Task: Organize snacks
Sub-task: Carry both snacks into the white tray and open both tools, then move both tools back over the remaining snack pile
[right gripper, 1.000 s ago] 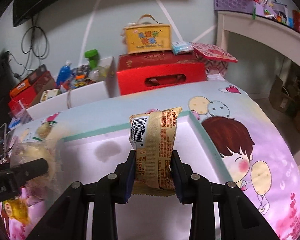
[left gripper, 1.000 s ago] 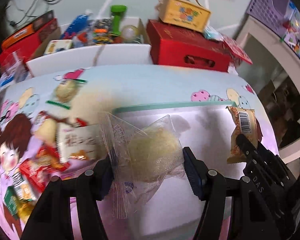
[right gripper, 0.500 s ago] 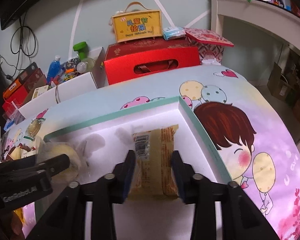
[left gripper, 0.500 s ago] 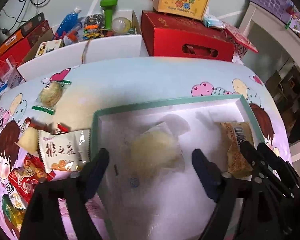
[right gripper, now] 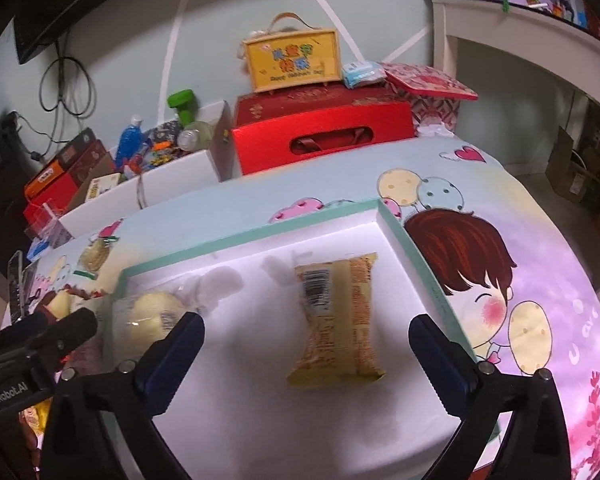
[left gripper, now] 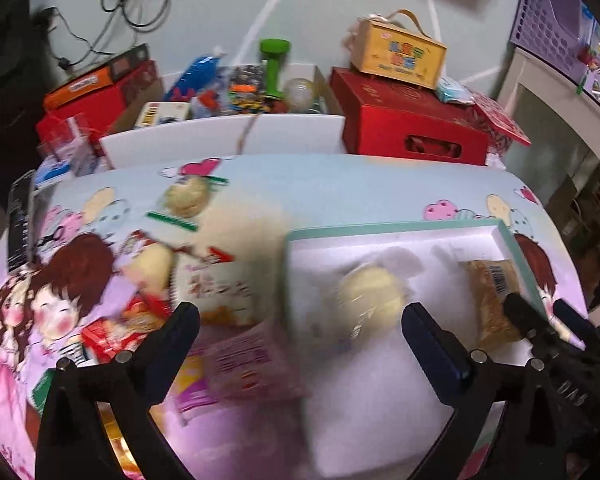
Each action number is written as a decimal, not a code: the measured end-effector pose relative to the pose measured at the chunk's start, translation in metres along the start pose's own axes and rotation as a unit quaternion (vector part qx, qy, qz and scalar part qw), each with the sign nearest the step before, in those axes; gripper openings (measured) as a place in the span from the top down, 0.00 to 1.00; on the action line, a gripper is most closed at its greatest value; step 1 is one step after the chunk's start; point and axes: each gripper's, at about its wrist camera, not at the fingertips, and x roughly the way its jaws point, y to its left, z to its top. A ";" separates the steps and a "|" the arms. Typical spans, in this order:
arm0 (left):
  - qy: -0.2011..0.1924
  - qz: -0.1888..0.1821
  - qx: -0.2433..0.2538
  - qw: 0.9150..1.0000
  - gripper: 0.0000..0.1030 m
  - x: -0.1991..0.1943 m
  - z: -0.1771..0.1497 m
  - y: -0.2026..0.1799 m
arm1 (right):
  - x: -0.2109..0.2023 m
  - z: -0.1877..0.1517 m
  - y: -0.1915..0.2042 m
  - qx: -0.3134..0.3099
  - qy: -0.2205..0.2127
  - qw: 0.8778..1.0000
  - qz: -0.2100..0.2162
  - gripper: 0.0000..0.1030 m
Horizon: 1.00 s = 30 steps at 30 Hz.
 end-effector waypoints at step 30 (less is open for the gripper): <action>-0.016 0.096 -0.178 0.979 0.02 -0.084 -0.070 0.209 | -0.045 -0.030 0.140 -0.104 -0.008 0.986 0.130 0.00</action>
